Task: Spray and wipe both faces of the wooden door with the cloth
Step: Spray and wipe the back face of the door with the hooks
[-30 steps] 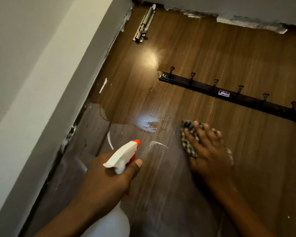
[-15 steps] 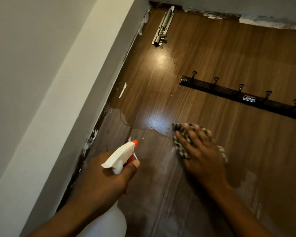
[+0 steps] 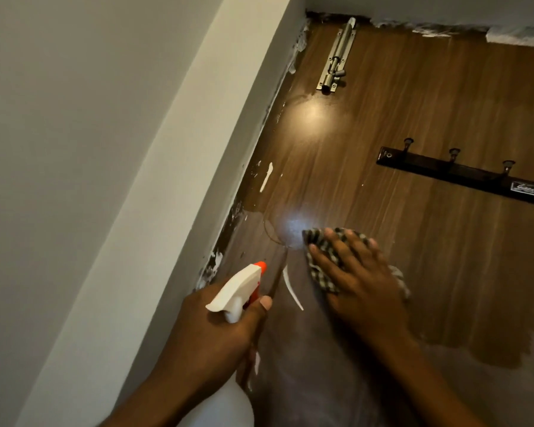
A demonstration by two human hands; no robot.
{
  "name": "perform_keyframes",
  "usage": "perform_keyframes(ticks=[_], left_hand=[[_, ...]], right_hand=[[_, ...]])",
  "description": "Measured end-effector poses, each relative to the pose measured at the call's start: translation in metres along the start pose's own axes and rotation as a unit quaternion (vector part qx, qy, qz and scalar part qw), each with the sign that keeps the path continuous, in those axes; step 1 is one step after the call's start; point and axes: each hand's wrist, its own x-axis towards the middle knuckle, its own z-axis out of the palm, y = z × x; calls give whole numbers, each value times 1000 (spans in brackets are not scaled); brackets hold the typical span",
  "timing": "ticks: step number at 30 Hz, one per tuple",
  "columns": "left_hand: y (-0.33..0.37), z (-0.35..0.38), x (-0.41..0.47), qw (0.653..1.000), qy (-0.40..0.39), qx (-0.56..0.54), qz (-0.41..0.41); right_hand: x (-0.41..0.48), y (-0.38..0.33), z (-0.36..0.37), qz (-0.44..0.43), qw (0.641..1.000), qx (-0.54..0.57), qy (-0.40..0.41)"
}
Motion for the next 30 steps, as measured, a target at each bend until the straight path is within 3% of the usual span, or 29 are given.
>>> perform_keyframes(ticks=[3, 6, 10, 13, 17, 19, 22, 25, 28, 30], left_hand=[[-4, -7, 14, 1000, 7, 0, 22], [-7, -32, 46, 998, 31, 1, 49], [-16, -62, 85, 994, 62, -21, 83], [-28, -65, 93, 997, 42, -8, 65], [-48, -64, 83, 999, -32, -10, 39], [-55, -71, 76, 999, -32, -6, 39], [-63, -88, 77, 998, -47, -2, 31], [-64, -102, 92, 998, -45, -16, 37], [-66, -99, 98, 998, -48, -11, 36], [-70, -96, 93, 998, -56, -1, 22]], right_hand=[[12, 2, -7, 111, 994, -1, 21], [83, -38, -8, 209, 974, 10, 83], [171, -105, 4, 113, 989, 14, 92], [141, -129, 29, 27, 999, -13, 43], [74, -94, 30, -57, 998, -21, -4], [78, -90, 27, 36, 999, -20, 11], [135, -142, 32, 210, 975, 7, 71], [169, -192, 48, 133, 986, 44, 86], [128, -210, 69, 25, 995, 62, 70], [86, -206, 73, -3, 996, 67, 60]])
